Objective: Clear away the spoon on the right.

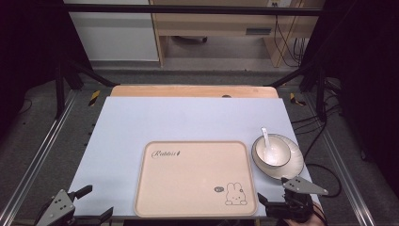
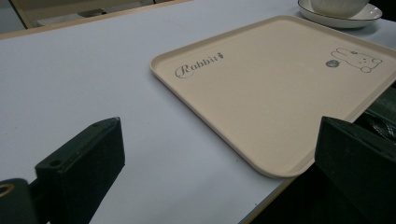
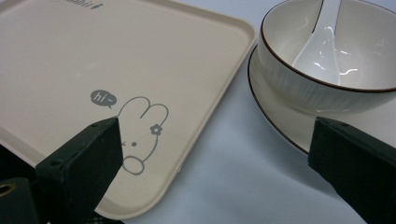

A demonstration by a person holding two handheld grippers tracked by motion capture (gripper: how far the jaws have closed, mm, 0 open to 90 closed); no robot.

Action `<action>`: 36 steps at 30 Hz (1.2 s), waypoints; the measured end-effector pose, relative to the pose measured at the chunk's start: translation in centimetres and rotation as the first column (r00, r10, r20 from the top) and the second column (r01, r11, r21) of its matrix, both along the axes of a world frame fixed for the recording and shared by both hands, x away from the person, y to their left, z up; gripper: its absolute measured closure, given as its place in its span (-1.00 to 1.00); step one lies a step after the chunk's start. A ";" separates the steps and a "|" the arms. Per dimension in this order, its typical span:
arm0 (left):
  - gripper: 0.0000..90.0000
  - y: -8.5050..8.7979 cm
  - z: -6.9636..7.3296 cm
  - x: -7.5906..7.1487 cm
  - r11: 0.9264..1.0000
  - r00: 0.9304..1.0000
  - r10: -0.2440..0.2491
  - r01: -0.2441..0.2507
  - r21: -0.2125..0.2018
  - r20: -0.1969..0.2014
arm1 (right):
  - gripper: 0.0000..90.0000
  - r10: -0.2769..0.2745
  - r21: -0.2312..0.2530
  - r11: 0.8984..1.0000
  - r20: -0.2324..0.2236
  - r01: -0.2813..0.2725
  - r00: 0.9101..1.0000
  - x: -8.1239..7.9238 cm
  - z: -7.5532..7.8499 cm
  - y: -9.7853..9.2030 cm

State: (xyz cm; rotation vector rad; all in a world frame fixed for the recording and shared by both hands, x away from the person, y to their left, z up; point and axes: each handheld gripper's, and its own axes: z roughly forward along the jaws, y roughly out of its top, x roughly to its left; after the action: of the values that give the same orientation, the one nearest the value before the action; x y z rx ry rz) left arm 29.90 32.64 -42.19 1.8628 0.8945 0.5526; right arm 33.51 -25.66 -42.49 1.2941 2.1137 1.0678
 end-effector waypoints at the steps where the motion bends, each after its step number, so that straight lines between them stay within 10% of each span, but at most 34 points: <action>1: -0.97 0.0 0.0 0.0 1.000 1.000 0.000 0.000 0.000 0.000 | -0.93 -0.009 0.005 1.000 -0.006 0.009 1.000 0.0 0.1 0.1; 36: -0.97 0.0 0.0 0.0 1.000 1.000 0.003 -0.003 0.004 0.001 | -0.96 -0.028 0.009 1.000 0.042 0.028 0.999 4.0 1.4 -0.9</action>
State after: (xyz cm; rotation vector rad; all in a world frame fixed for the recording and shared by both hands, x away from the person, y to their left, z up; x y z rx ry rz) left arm 29.89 32.60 -42.19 1.8650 0.8965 0.5573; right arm 37.52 -26.51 -41.12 1.2906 2.0566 1.0842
